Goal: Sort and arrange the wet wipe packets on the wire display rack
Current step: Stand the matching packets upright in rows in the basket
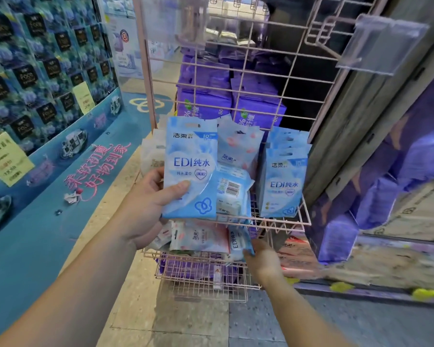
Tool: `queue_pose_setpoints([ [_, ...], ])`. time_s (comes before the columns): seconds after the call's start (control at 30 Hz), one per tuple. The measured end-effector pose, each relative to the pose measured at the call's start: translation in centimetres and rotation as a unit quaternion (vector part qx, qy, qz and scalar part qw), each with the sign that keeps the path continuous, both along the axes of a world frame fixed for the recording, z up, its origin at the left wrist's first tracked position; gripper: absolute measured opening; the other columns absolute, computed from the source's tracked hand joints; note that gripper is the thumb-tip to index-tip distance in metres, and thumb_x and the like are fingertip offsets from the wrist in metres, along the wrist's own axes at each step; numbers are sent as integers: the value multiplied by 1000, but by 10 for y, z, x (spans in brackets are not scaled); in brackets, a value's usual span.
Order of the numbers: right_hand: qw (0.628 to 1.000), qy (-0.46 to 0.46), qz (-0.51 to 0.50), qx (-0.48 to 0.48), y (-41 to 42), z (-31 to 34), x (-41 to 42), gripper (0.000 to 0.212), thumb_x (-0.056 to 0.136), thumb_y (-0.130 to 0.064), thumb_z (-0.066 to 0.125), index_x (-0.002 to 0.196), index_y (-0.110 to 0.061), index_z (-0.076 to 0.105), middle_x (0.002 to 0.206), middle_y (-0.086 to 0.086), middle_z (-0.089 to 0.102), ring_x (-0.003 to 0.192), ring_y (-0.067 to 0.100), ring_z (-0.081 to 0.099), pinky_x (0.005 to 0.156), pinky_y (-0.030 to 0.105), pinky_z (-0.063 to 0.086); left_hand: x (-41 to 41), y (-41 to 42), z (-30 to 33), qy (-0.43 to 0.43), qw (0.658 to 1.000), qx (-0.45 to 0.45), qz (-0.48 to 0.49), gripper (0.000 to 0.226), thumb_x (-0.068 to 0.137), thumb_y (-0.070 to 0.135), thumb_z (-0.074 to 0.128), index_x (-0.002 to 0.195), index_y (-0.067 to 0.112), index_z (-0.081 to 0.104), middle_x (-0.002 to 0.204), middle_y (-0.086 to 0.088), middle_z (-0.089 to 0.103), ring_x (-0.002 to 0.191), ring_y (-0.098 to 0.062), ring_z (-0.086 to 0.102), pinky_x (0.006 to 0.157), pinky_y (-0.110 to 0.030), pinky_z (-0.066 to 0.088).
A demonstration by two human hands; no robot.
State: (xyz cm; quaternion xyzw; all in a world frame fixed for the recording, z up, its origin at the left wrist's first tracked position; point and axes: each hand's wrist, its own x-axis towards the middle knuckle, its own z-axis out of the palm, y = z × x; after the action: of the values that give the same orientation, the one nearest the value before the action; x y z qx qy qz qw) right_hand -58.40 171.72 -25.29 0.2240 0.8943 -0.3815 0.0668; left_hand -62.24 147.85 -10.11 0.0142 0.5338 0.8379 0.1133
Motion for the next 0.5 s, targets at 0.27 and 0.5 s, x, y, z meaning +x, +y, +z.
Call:
queue_pose_setpoints([
  [0.27, 993, 48, 96, 44, -49, -3, -7, 41, 84, -35, 61, 122, -23, 51, 120, 1, 63, 106, 22, 59, 81, 25, 48, 15, -44, -20, 5, 1000, 17, -12, 37, 74, 3, 60, 110, 14, 66, 118, -12, 68, 105, -28, 66, 74, -36, 57],
  [0.5, 983, -53, 142, 100, -65, -7, -37, 69, 81, -28, 65, 140, -26, 31, 147, 6, 34, 132, 27, 37, 111, 38, 34, 14, -47, -18, -9, 999, 29, -13, 31, 74, 2, 60, 98, 15, 73, 115, -14, 69, 98, -29, 69, 67, -40, 58],
])
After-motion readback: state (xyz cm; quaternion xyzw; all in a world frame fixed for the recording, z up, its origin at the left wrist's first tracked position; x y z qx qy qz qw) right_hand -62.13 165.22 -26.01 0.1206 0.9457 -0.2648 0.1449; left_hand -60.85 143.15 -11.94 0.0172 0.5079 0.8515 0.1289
